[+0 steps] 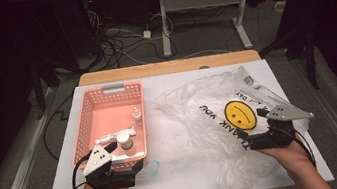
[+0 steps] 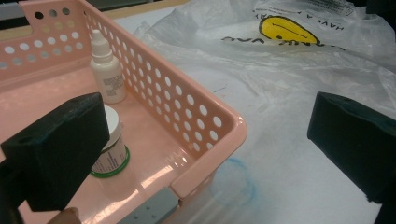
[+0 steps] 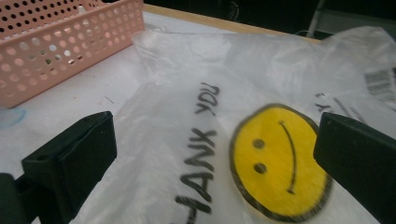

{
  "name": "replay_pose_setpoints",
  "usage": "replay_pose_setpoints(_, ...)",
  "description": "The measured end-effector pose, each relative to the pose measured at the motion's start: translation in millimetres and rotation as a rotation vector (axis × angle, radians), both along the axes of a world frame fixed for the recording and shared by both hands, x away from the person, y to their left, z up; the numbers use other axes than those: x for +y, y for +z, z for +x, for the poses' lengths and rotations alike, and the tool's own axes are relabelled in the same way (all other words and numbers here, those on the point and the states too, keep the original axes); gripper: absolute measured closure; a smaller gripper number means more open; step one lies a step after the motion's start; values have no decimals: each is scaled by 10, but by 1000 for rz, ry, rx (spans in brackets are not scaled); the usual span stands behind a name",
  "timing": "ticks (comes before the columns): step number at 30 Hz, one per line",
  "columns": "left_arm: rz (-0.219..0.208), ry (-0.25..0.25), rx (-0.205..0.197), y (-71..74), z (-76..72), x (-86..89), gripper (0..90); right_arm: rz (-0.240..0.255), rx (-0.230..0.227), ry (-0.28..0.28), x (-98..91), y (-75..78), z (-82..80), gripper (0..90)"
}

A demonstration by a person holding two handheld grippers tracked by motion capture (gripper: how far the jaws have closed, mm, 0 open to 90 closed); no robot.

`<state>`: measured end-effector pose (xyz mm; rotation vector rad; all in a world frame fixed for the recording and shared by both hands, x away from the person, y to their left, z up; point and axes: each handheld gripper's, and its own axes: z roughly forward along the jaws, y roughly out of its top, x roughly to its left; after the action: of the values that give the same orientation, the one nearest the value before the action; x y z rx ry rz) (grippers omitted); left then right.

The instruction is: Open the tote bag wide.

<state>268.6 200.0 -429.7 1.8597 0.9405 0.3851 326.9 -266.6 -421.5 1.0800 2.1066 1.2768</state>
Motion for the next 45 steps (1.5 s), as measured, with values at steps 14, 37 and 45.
replay_pose_setpoints(14,-2,-10,-2,-1,-60,-5,0,-3,16,86,503,-41,183,0)
replay_pose_setpoints(37,2,4,-17,-29,-241,33,0,-170,144,219,885,-259,231,361)
replay_pose_setpoints(45,6,-4,-18,-37,-218,11,0,-144,159,241,867,-285,233,547)
